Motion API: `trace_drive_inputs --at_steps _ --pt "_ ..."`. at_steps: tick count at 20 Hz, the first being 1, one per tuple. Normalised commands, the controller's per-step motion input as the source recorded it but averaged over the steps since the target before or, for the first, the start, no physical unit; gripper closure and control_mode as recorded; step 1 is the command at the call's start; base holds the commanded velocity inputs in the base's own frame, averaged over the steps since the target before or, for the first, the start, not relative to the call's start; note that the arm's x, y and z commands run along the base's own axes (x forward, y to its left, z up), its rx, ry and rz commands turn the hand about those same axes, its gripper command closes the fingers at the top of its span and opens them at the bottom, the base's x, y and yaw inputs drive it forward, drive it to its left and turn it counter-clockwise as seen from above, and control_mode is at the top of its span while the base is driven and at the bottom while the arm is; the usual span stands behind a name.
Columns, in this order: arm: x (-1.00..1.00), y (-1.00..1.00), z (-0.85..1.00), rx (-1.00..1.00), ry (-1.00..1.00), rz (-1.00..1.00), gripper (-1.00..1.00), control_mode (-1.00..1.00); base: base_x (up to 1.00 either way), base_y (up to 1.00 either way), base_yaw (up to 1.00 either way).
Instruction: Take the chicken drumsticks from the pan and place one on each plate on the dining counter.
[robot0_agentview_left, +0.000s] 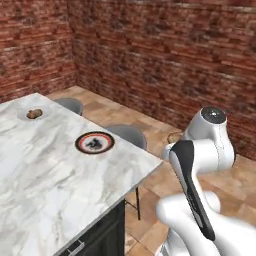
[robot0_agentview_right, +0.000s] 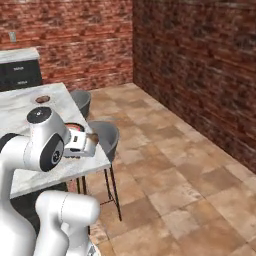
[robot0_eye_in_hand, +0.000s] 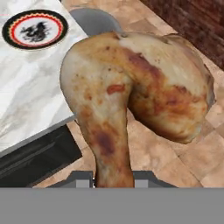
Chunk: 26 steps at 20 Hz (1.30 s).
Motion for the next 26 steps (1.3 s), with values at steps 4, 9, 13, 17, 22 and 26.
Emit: trace_drive_inputs --at_steps 4,9,13,17,22,26 --pt "0.0 0.0 0.0 0.0 0.0 0.0 1.0 1.0 0.68 -0.04 0.85" --pt "0.0 0.0 0.0 0.0 0.0 0.0 1.0 1.0 0.61 -0.19 0.67" --pt "0.0 0.0 0.0 0.0 0.0 0.0 1.0 1.0 0.52 -0.17 0.39" --pt "0.0 0.0 0.0 0.0 0.0 0.0 1.0 1.0 0.28 -0.01 0.06" --pt "0.0 0.0 0.0 0.0 0.0 0.0 1.0 1.0 0.0 0.0 0.0" --pt "0.0 0.0 0.0 0.0 0.0 0.0 1.0 1.0 0.0 -0.04 0.0"
